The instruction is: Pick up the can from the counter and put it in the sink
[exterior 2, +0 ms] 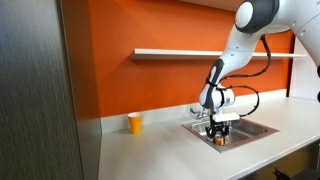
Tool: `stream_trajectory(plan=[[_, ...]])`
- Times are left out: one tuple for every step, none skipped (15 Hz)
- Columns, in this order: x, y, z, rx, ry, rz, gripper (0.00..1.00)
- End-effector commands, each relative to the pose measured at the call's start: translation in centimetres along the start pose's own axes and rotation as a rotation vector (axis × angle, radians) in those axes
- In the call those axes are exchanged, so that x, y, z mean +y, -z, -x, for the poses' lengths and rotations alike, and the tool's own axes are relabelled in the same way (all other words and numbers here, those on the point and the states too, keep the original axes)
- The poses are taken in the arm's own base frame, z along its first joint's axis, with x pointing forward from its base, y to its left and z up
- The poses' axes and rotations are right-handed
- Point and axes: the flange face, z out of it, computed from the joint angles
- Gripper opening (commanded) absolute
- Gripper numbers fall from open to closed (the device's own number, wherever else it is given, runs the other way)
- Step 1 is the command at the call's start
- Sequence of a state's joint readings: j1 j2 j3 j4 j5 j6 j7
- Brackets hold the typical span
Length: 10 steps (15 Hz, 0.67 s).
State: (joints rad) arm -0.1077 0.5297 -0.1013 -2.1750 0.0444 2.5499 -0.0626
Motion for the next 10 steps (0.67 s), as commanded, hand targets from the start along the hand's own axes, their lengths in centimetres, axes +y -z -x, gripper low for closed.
stream_trajectory(plan=[[0.24,0.19,-0.5,0.014,-0.009,-0.021,0.38],[0.23,0.09,-0.5,0.013,-0.009,-0.021,0.38],[0.24,0.05,-0.53,0.013,-0.01,-0.021,0.38],[0.24,0.02,-0.53,0.013,-0.01,-0.021,0.38],[0.24,-0.01,-0.52,0.012,-0.01,-0.023,0.38],[0.27,-0.05,-0.51,0.012,-0.011,-0.023,0.38],[0.28,-0.09,-0.51,0.011,-0.012,-0.023,0.38],[0.31,-0.15,-0.51,0.009,-0.012,-0.023,0.38],[0.31,-0.17,-0.49,0.008,-0.012,-0.023,0.38],[0.32,-0.17,-0.48,0.007,-0.014,-0.021,0.88]])
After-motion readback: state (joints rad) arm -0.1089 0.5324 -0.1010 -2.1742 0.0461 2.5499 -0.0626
